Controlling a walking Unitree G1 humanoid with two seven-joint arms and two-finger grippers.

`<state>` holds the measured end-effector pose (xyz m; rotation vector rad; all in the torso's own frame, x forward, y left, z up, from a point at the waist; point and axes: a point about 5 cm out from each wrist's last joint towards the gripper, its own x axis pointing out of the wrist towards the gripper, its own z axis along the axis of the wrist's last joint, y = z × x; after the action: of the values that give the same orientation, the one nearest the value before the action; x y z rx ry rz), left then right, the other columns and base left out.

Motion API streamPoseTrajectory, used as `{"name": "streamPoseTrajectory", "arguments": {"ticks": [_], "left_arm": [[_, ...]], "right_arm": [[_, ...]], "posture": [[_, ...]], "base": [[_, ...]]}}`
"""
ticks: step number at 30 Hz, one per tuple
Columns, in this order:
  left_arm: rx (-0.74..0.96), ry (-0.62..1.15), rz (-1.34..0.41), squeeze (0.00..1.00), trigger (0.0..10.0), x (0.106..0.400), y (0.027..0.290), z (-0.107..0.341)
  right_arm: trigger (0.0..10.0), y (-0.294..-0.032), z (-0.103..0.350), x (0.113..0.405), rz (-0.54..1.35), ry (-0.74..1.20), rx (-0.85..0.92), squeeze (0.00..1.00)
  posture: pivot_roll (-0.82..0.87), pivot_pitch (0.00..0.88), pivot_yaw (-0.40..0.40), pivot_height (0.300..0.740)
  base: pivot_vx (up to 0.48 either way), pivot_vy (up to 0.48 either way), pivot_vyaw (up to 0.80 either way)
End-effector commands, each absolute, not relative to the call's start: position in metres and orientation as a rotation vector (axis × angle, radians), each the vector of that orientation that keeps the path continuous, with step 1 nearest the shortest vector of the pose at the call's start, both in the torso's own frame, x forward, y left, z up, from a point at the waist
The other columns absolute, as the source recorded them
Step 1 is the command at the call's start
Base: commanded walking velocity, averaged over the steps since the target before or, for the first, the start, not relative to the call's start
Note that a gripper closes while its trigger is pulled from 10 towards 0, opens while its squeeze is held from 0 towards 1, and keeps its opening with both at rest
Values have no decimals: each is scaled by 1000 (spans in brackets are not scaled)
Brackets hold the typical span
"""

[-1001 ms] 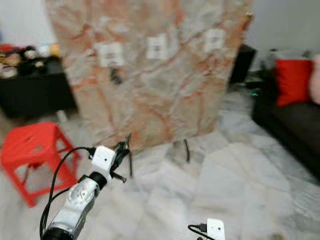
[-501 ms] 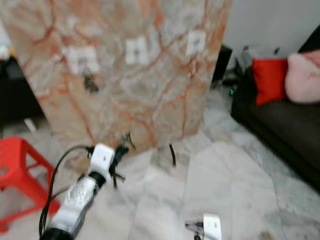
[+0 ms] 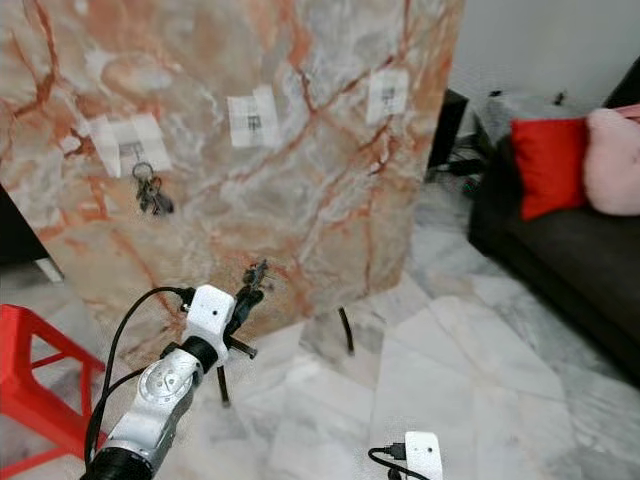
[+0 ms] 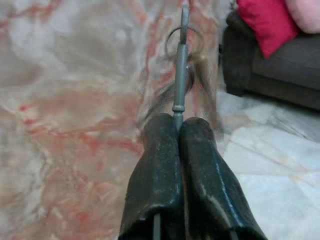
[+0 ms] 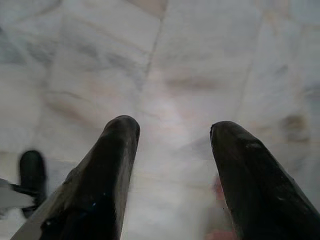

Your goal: Hang keys on a hook

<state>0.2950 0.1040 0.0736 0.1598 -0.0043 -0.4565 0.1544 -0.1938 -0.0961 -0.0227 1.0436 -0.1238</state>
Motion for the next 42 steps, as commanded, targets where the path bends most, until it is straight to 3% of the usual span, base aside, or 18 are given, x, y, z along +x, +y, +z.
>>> {"name": "streamPoseTrajectory", "arguments": {"ticks": [1,29,42], "left_arm": [[180,-26,-427,0,10000,299,116,79],[188,-49,-427,0,10000,302,117,84],[164,-91,-445,0,10000,302,115,92]], "right_arm": [[10000,-184,-94,162,-109,1019,0,0],[10000,-182,-94,163,-96,1034,6,0],[10000,-181,-94,164,-77,1037,-15,0]], "posture": [[21,0,-62,740],[26,0,-57,740],[30,0,-51,740]], "base": [[334,0,0],[331,0,0],[0,0,0]]}}
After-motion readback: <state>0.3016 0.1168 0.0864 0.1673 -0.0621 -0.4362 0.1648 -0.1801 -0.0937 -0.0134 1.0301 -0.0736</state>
